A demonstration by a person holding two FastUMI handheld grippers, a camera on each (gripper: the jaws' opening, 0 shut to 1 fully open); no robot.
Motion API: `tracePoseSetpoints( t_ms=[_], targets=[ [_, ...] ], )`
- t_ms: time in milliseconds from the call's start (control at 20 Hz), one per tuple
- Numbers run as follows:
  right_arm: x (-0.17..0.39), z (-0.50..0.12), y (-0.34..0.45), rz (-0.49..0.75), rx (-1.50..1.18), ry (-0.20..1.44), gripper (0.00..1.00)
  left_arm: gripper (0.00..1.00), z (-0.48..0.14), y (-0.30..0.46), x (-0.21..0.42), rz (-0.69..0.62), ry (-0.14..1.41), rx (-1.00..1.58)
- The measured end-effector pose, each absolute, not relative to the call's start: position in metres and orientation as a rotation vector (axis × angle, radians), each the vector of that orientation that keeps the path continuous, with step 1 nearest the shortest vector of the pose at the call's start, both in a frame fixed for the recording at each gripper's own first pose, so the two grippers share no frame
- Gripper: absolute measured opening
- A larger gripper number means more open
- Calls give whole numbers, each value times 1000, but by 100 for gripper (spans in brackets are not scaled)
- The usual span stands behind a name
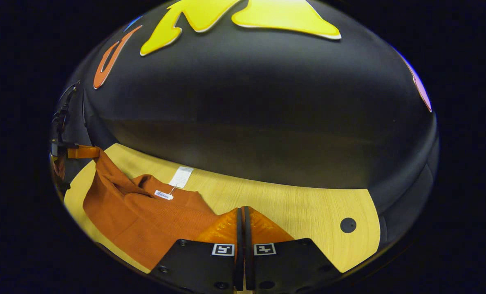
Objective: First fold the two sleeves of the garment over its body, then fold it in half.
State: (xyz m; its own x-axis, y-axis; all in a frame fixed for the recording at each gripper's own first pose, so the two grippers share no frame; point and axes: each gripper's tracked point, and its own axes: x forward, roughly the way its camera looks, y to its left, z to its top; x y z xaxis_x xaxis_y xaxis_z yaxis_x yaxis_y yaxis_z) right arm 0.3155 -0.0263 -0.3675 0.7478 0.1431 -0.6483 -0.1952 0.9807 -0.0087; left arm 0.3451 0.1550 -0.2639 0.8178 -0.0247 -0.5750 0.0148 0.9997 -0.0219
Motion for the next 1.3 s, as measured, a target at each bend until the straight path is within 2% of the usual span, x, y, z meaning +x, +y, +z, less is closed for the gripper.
tracePoseSetpoints(
  t_ms=[200, 300, 350, 400, 450, 500, 550, 650, 700, 750, 800, 950, 1000, 1050, 1150, 1300],
  targets=[
    [327, -400, -30, 149, -55, 718, 2, 3, -289, 158, 357, 27, 622, -64],
    [334, -402, -33, 89, 25, 707, 2, 3, -295, 155, 360, 45, 630, -143],
    [335, -403, -40, 56, 31, 707, 5, 4, -299, 153, 360, 47, 636, -169],
    [336, -405, -45, 29, 34, 709, 9, 0, -302, 149, 363, 39, 634, -189],
    [336, -405, -45, 27, 43, 708, 13, 12, -304, 146, 367, 31, 635, -205],
    [335, -408, -45, 22, 40, 711, 18, 16, -304, 144, 365, 18, 633, -212],
    [334, -406, -46, 20, 41, 710, 19, 20, -301, 143, 366, 12, 626, -210],
    [339, -404, -52, 6, 37, 695, 50, 58, -292, 143, 371, 9, 599, -194],
    [339, -399, -53, -6, 32, 688, 65, 83, -283, 145, 371, 13, 585, -182],
    [338, -393, -53, -13, 31, 684, 68, 100, -275, 147, 371, 23, 570, -168],
    [335, -393, -55, -16, 24, 694, 70, 97, -266, 147, 369, 31, 553, -166],
    [324, -358, -49, -7, 5, 674, 89, 99, -235, 147, 362, 40, 518, -167],
    [324, -343, -47, -5, 17, 650, 92, 100, -223, 146, 358, 40, 499, -179],
    [323, -324, -41, -3, 26, 617, 91, 99, -207, 148, 354, 46, 477, -187],
    [315, -286, -33, -2, 18, 553, 98, 99, -166, 151, 342, 60, 405, -192],
    [294, -233, -25, 36, 18, 440, 98, 99, -95, 144, 321, 62, 270, -170]
  ],
)
